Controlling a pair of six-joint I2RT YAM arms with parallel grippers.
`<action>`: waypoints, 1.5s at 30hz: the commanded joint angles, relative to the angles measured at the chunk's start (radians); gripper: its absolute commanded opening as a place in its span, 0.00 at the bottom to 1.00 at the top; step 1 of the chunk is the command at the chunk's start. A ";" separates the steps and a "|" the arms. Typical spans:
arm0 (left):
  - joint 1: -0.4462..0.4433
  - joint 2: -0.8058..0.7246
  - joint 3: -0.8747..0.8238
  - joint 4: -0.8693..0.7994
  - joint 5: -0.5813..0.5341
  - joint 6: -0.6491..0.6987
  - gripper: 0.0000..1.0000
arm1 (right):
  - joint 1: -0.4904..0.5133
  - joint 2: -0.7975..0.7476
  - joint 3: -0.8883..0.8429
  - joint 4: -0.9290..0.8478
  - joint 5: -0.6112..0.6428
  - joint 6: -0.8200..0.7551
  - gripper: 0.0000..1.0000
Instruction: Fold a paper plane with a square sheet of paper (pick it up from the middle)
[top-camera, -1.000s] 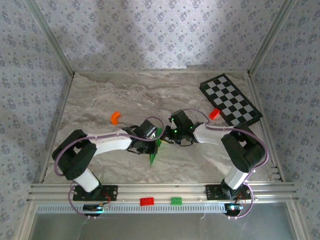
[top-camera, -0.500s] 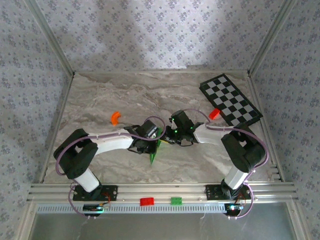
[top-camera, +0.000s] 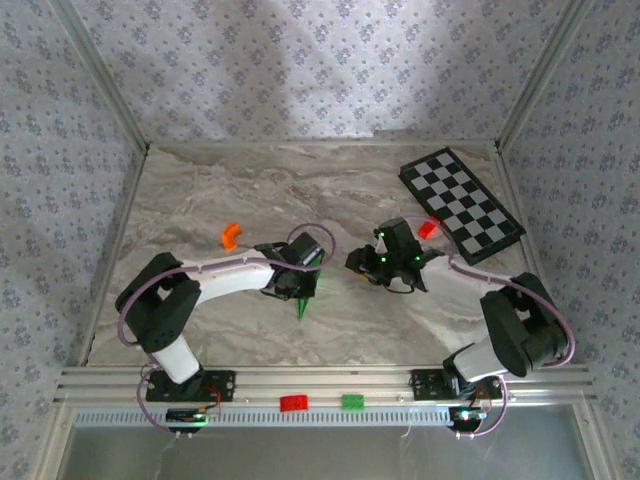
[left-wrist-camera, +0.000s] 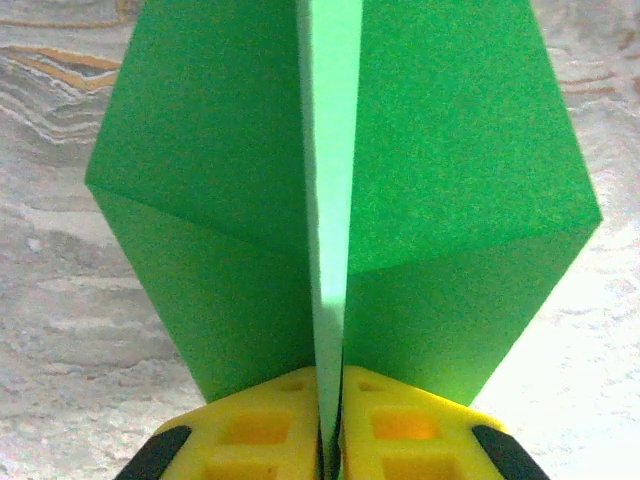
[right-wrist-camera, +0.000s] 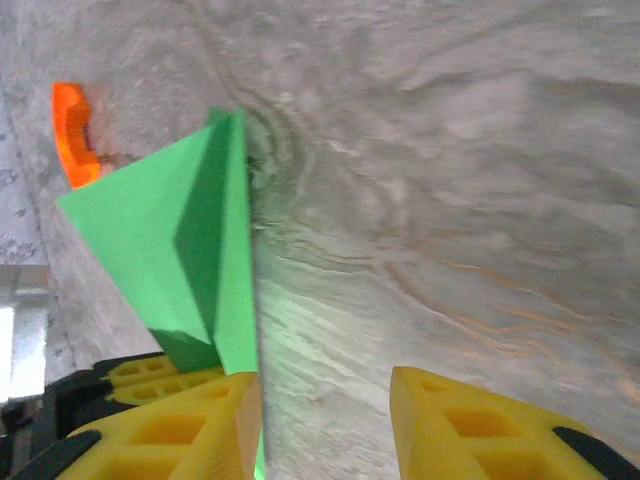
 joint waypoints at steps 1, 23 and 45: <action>-0.008 0.028 0.041 -0.067 -0.044 -0.023 0.13 | -0.021 -0.043 -0.043 -0.042 0.017 -0.013 0.41; -0.071 0.136 0.102 -0.167 -0.158 -0.050 0.22 | -0.068 -0.070 -0.099 -0.013 -0.011 -0.010 0.43; -0.109 0.112 0.078 -0.138 -0.185 -0.212 0.45 | -0.120 -0.109 -0.131 -0.017 -0.068 -0.039 0.44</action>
